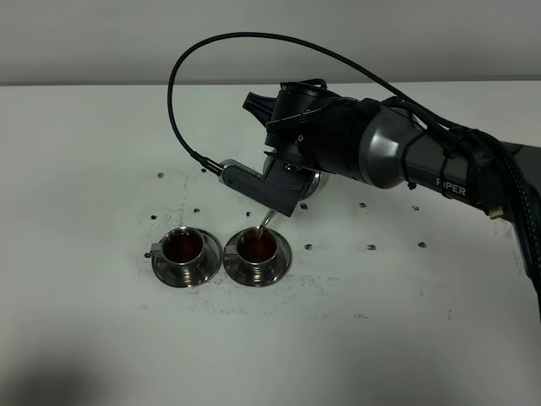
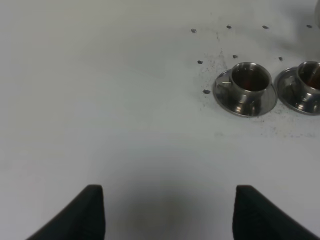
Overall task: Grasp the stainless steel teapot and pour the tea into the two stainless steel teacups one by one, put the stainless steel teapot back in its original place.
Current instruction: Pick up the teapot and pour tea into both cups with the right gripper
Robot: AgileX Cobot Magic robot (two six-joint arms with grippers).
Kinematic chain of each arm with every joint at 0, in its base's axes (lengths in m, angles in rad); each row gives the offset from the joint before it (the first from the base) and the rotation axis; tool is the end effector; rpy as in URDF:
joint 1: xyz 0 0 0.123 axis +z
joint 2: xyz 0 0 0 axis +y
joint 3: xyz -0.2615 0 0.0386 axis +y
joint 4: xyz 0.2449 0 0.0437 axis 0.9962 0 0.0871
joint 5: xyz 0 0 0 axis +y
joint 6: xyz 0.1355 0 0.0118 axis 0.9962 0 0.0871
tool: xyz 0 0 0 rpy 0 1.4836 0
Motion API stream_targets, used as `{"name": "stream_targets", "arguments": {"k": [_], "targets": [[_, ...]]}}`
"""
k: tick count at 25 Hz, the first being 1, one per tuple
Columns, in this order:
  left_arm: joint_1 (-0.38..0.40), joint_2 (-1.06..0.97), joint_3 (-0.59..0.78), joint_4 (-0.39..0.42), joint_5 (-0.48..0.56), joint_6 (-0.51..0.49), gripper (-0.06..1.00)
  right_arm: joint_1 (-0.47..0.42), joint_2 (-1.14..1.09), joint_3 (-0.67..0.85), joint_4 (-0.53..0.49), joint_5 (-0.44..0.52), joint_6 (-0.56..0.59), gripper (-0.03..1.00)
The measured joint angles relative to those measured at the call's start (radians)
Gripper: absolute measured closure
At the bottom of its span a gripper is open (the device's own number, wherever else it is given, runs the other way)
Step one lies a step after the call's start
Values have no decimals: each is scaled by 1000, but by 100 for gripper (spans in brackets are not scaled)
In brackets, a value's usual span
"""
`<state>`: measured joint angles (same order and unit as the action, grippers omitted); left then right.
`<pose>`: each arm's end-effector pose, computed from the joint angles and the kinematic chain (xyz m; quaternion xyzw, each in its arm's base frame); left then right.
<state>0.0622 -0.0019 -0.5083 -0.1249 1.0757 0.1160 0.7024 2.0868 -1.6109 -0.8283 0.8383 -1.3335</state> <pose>0.0518 -0.0117 0.2570 0.0261 0.8524 -0.0159 0.5220 0.3981 0.2393 0.1603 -0.8800 0.2915 -0.3726 0.0431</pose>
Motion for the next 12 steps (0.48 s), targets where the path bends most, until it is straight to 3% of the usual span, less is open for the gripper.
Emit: {"name": "stream_targets", "arguments": {"k": [12], "targets": [[0,0,0,0,0,0,41,0,0,0,0,-2,5,80]]}}
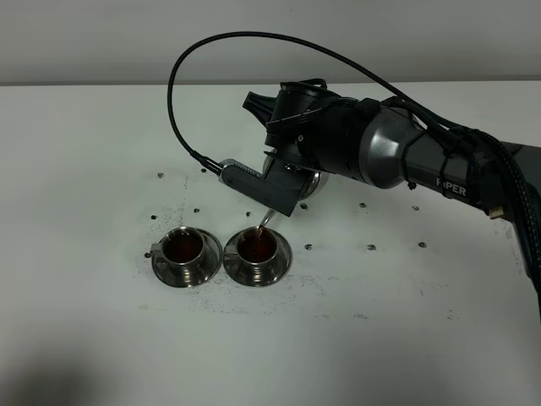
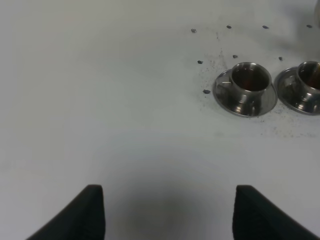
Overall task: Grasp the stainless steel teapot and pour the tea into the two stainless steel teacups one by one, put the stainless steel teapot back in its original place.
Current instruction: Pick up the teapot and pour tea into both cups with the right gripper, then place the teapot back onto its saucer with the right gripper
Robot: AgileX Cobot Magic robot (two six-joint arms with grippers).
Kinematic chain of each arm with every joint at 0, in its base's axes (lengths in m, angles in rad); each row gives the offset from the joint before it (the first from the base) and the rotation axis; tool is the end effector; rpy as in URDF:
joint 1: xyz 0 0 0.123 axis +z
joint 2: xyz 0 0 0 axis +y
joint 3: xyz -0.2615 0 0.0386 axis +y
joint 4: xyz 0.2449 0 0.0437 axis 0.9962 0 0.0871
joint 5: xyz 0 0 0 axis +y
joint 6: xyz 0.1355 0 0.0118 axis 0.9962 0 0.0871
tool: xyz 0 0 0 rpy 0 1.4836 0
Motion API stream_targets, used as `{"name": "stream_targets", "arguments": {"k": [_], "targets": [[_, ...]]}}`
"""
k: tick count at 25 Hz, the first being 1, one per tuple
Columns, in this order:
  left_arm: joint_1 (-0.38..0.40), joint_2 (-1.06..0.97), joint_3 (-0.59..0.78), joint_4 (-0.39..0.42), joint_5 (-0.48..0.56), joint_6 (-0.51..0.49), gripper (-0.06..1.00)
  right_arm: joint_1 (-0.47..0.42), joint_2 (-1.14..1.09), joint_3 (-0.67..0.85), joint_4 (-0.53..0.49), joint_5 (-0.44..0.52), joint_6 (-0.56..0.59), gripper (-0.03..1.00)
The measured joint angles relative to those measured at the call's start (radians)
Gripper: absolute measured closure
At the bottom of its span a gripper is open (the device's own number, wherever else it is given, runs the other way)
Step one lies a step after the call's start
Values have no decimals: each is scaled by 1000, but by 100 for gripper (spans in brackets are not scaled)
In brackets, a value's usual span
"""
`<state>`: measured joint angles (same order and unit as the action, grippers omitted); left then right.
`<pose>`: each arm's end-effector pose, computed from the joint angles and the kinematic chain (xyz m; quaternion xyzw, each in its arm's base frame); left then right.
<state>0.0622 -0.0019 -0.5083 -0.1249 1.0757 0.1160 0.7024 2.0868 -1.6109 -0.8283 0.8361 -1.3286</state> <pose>0.0518 -0.0117 0.2570 0.0261 0.8524 -0.0159 0.5220 0.3982 0.2396 0.1603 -0.8793 0.2933 -0.3726 0.0450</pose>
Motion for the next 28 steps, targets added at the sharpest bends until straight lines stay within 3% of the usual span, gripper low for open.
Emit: {"name": "stream_targets", "arguments": {"k": [13,22,28], "targets": [[0,0,0,0,0,0,41,-5,0,0,52,-5,1,80],[0,0,0,0,0,0,41,-87,-39,-1,241,-21,2,80],[0,0,0,0,0,0,41,-112,-108,-1,433,16,30,80]]}}
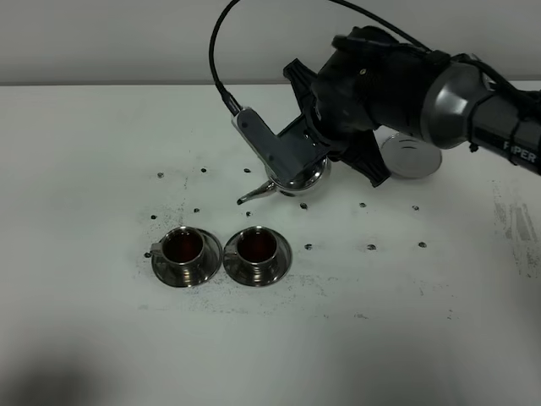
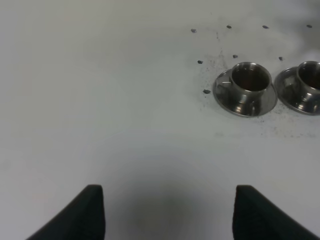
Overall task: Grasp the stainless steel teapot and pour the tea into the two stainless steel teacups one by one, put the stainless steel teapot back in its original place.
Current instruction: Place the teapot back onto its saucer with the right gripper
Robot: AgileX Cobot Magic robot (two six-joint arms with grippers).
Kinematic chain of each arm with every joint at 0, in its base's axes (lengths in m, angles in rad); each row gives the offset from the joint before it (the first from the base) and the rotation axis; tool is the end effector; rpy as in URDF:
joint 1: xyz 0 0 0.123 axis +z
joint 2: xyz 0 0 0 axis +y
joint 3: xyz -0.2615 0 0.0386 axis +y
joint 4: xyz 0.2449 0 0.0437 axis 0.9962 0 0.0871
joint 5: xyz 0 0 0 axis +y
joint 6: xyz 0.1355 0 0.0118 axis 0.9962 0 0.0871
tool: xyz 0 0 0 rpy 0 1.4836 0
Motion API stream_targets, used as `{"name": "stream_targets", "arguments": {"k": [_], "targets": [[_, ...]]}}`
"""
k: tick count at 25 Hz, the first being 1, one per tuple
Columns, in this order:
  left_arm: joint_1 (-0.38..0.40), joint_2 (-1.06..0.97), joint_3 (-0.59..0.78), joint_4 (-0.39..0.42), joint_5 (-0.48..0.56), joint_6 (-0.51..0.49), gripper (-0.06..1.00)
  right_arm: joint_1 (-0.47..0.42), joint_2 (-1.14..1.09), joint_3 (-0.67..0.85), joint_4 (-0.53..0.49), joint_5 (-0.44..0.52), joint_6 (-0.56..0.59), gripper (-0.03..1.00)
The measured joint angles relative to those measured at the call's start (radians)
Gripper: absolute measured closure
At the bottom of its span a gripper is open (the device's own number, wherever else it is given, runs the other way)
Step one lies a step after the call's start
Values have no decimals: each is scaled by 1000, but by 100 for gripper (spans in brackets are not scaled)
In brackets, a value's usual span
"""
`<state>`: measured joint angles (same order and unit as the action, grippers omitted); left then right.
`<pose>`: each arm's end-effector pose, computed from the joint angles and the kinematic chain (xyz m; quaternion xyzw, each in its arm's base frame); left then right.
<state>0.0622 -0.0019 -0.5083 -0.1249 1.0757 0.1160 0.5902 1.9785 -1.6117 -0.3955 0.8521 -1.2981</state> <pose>0.0518 -0.0117 0.2570 0.0261 0.8524 -0.0159 0.5220 0.3903 0.2140 0.1852 -0.8303 0.4850 -0.2358 0.1405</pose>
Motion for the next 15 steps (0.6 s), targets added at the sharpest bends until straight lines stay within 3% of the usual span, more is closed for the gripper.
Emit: {"name": "stream_targets", "arguments": {"k": [4,7,13,15], "targets": [[0,0,0,0,0,0,41,7,-117,73,175,10,49,80],[0,0,0,0,0,0,41,28,-219,238,273,-38,128,80],[0,0,0,0,0,0,41,109,-304,461,476,-94,413,80],[0,0,0,0,0,0,41,129,-303,486,499,-102,537,80]]}}
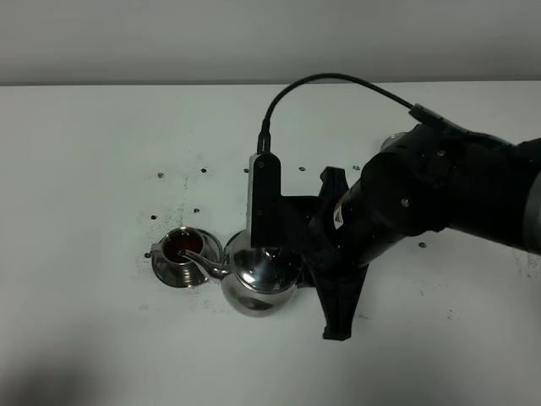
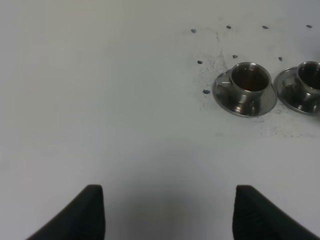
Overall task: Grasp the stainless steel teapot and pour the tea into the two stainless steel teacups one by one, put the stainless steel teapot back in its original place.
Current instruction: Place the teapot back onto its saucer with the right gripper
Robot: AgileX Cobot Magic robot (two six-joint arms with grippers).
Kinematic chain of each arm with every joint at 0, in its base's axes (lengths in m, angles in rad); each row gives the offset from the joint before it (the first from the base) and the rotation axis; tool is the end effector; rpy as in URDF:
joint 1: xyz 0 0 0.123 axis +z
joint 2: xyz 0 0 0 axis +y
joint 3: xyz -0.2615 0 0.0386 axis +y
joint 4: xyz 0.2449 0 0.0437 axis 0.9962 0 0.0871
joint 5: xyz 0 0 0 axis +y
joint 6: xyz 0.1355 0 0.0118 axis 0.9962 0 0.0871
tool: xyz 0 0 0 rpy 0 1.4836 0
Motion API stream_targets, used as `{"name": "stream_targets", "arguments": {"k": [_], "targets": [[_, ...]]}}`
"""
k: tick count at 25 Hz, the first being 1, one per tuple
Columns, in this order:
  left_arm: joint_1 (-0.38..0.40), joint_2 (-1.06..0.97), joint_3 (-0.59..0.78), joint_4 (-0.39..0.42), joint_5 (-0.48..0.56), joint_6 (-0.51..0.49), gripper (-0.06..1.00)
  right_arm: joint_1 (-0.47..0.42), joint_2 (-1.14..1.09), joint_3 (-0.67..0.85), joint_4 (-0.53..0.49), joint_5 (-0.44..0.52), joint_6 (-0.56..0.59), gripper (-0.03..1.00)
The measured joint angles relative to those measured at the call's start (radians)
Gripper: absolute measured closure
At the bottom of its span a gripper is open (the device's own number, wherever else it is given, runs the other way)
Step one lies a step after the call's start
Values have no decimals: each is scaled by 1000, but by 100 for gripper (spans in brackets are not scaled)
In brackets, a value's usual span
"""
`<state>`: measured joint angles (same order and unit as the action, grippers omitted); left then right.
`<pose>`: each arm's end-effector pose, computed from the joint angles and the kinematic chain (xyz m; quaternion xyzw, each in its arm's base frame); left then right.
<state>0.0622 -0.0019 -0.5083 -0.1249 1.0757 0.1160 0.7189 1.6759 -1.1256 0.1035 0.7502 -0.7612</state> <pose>0.0518 -0.0117 0.2570 0.0261 0.8524 -0.0159 0.5220 0.2535 0.2345 0.1612 -0.6398 0.7466 0.0377 0.1784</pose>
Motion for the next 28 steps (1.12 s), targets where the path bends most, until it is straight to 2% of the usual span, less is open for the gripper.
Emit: {"name": "stream_targets", "arguments": {"k": [4,8,12,22,25,28], "targets": [[0,0,0,0,0,0,41,18,36,4,-3,-14,248,80],[0,0,0,0,0,0,41,19,104,4,-17,-21,380,80],[0,0,0,0,0,0,41,19,141,22,-15,-40,405,80],[0,0,0,0,0,0,41,19,146,130,-13,-156,411,80],[0,0,0,0,0,0,41,19,127,130,-16,-141,411,80],[0,0,0,0,0,0,41,2,79,97,-16,-76,419,80]]}}
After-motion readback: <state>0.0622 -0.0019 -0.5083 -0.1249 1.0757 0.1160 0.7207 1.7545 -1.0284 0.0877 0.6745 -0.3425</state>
